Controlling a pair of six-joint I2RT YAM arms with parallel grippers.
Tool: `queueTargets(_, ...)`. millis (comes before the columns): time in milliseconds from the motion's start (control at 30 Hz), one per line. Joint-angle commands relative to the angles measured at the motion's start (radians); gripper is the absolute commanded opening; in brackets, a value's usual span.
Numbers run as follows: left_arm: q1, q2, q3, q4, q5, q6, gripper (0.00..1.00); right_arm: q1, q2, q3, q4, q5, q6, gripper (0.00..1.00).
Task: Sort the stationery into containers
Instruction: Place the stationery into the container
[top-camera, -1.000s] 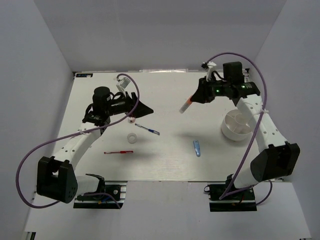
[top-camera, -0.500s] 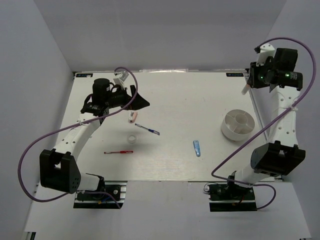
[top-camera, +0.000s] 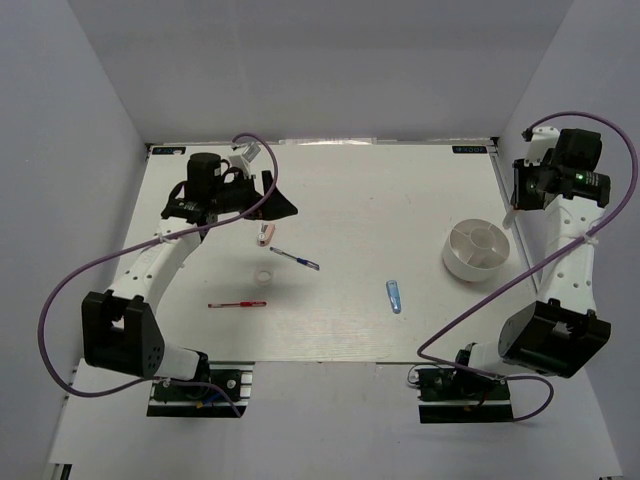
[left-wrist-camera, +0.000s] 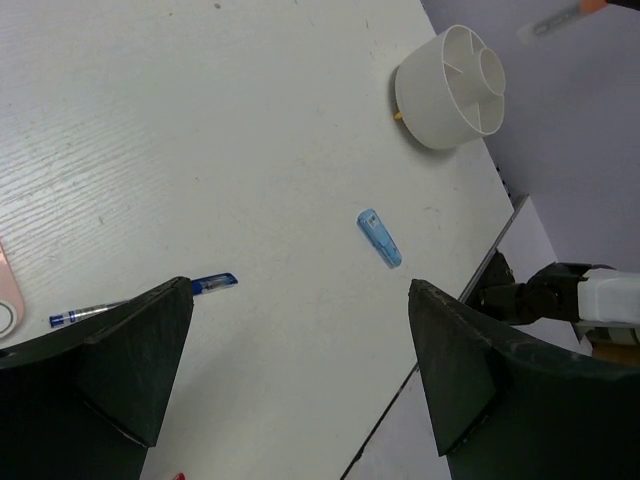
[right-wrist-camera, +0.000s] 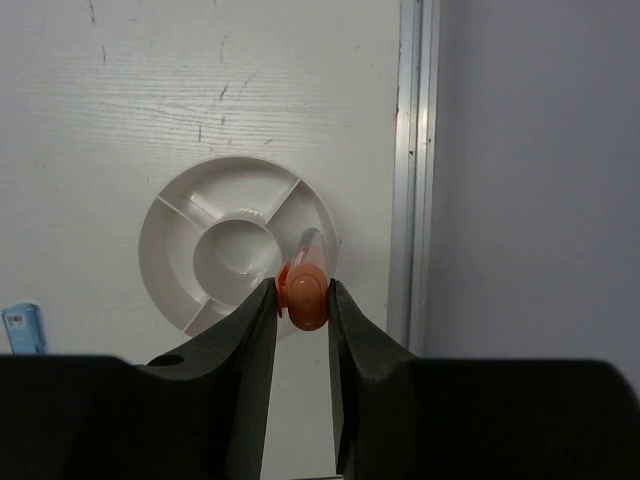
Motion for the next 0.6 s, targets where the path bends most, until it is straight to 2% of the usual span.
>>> queueTargets(0,0.007,-0.002,0.024,0.004,0.059,0.0,0.98,0.0,-0.053,-0.043,0.09,0.003,0.033,0.0)
queueTargets(367,0.007,0.013,-0.019,0.143,0.177,-0.057,0.98,0.003,0.013,-0.021,0.134,-0.205,-0.028,0.0)
queueTargets(567,0.007,0.003,0.013,0.042,0.13,0.036,0.98,0.002,0.116,0.077,0.064,-0.315,-0.099,0.0)
